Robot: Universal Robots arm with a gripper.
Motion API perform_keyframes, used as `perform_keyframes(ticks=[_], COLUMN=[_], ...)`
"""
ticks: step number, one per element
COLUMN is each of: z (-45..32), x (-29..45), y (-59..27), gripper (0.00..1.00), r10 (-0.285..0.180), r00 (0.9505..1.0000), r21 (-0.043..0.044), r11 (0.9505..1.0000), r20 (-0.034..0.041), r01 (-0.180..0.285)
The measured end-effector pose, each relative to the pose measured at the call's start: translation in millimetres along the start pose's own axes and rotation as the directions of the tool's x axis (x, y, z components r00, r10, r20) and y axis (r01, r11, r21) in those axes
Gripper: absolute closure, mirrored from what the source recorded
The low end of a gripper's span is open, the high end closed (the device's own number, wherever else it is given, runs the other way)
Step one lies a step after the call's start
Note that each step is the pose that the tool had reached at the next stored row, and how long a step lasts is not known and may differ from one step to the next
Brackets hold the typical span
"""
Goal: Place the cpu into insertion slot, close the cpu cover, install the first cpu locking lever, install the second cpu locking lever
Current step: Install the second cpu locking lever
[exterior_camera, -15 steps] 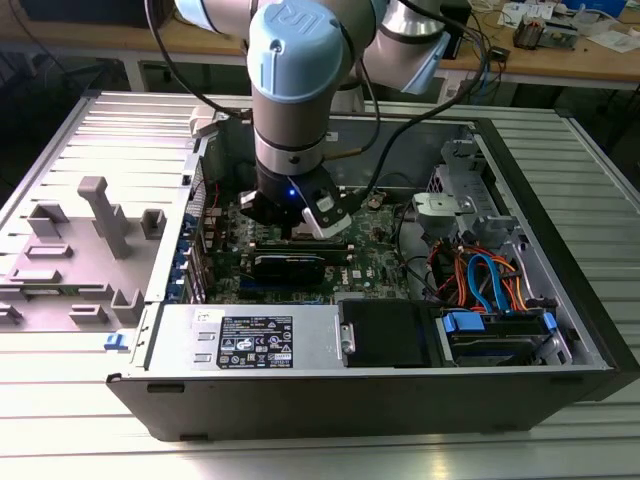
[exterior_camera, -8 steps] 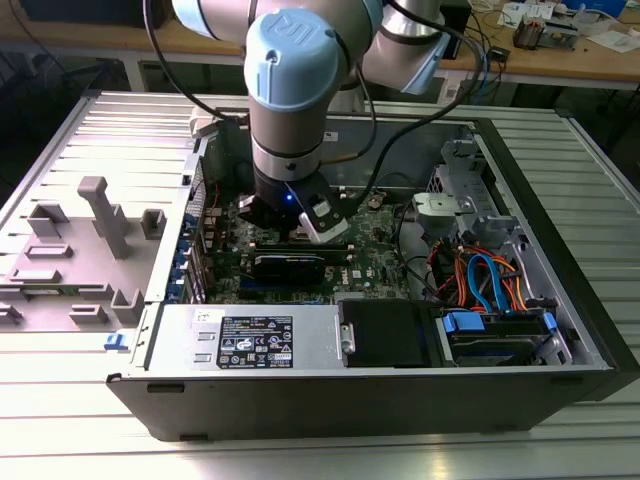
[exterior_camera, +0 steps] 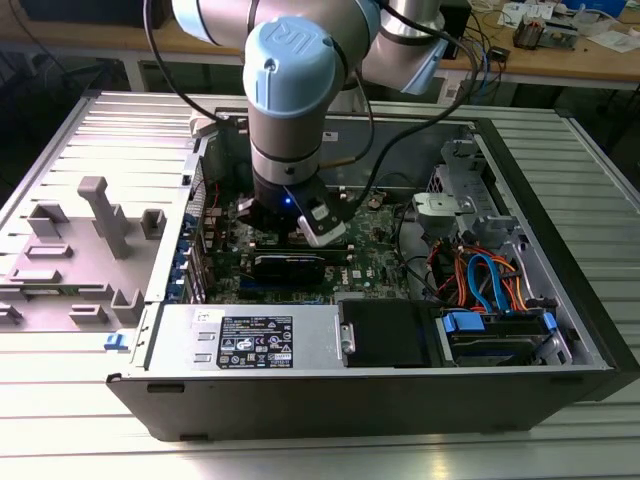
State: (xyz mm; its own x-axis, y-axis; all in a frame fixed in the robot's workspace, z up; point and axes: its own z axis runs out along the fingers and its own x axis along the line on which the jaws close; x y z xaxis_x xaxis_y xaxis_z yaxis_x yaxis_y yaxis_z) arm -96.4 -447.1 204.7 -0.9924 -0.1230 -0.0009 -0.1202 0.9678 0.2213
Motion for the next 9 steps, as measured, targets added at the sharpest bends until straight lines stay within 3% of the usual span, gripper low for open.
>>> perform_keyframes(ticks=[9], z=[4.2], x=[-0.5], y=[3.0], gripper=[0.89], r10=[-0.001], r00=[1.0000], r21=[-0.0002], r11=[1.0000], r20=[-0.0001], r01=[0.001])
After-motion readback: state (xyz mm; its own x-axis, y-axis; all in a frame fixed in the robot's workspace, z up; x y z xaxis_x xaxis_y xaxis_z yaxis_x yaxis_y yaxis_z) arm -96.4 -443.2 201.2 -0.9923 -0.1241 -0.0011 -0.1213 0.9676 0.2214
